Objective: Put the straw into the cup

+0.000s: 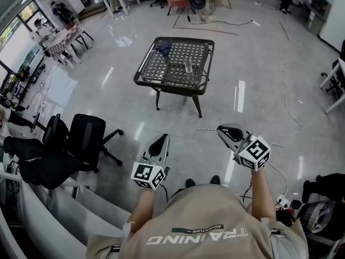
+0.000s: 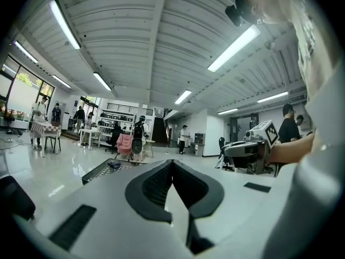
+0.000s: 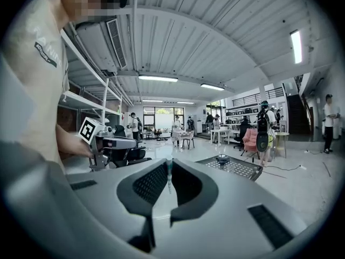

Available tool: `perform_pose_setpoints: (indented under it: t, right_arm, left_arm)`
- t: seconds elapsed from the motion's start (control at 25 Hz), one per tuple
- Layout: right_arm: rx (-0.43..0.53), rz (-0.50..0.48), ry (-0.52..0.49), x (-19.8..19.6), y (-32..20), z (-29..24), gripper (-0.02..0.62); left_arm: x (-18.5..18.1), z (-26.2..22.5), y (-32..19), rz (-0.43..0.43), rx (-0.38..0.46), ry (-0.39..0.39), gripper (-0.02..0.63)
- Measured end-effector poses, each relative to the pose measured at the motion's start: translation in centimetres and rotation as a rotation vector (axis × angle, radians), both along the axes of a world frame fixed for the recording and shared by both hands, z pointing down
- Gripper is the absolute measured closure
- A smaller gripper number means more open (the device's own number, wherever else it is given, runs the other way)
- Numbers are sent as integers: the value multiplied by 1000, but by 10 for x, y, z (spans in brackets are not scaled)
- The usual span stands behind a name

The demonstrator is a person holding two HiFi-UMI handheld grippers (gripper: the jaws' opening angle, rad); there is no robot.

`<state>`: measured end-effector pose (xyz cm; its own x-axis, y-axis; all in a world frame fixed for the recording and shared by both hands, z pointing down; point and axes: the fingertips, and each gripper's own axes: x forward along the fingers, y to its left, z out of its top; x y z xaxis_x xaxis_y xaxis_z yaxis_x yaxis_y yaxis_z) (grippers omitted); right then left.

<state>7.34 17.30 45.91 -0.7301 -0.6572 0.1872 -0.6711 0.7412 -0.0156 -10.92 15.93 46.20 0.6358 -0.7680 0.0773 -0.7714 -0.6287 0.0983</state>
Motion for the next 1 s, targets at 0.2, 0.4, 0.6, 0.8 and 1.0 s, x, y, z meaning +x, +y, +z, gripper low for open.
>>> perform_pose_setpoints:
  t: [0.2, 0.4, 0.6, 0.8, 1.0]
  right_arm:
    - [-19, 32, -21, -12, -10, 5, 560]
    - [-53, 55, -21, -22, -11, 19, 560]
    - [-72, 76, -26, -34, -14, 29, 560]
    - [-82, 54, -26, -35, -26, 27, 560]
    - [-54, 28, -10, -26, -49, 24, 560]
  left_arm:
    - [-22, 5, -10, 9, -18, -3, 589]
    - [-37, 12, -24, 29, -16, 2, 589]
    - [-55, 18, -39, 39, -30, -1, 589]
    - [-49, 22, -50, 64, -60, -3, 589]
    - [-35, 21, -68, 44, -54, -2, 589]
